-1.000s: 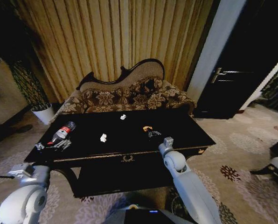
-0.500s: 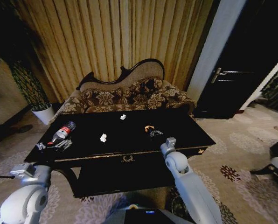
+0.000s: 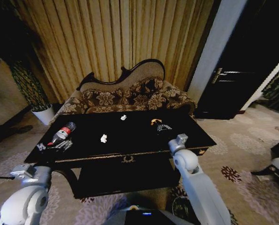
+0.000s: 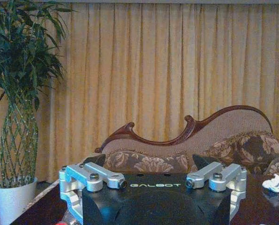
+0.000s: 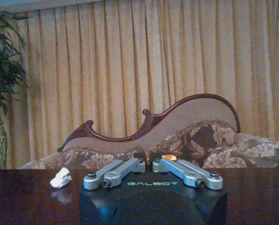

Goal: Move to the front of the table and place the trash on the table into the trash bin.

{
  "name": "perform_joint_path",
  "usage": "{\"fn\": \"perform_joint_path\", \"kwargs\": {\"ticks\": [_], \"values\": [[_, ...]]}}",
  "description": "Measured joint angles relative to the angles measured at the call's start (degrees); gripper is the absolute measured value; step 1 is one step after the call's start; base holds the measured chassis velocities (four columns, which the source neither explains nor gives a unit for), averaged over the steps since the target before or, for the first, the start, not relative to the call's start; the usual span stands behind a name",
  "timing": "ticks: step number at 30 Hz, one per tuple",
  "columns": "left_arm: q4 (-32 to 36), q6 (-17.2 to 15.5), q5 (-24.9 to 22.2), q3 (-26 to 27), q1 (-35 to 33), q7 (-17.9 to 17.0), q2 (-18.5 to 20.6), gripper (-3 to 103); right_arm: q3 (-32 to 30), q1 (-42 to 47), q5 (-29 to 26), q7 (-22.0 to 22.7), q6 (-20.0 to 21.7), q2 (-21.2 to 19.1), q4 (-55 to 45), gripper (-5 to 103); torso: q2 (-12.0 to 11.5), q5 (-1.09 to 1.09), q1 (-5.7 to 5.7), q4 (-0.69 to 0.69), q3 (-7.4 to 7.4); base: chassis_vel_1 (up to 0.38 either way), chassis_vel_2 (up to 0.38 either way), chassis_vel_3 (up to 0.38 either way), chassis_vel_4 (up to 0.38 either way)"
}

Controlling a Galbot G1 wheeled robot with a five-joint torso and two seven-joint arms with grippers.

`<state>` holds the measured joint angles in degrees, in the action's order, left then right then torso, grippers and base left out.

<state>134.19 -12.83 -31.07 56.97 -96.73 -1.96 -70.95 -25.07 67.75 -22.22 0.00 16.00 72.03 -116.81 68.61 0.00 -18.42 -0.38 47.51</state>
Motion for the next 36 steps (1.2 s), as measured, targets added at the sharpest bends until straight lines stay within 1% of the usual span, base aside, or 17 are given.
{"fn": "perform_joint_path", "kwargs": {"ticks": [7,14,36], "values": [[0.0,0.0,0.1,-0.4,0.3,0.0,0.2,100,-2.2,1.2,-0.8,0.0,0.0,-0.7,-1.1,2,0.0,0.00,-0.01,0.01,0.00,0.000,0.000,0.000,0.000],[0.2,0.0,0.1,-0.4,0.2,0.0,0.3,100,-2.8,1.8,-1.4,0.0,0.0,-0.8,-1.8,2,0.0,0.00,-0.01,0.00,0.00,0.048,-0.047,-0.044,0.047],[0.8,-0.1,0.2,-0.3,-0.2,0.0,0.1,100,-4.3,3.0,-1.7,0.0,0.0,-0.9,-2.3,2,0.0,0.00,-0.01,0.00,0.00,0.116,-0.110,-0.111,0.109]]}}
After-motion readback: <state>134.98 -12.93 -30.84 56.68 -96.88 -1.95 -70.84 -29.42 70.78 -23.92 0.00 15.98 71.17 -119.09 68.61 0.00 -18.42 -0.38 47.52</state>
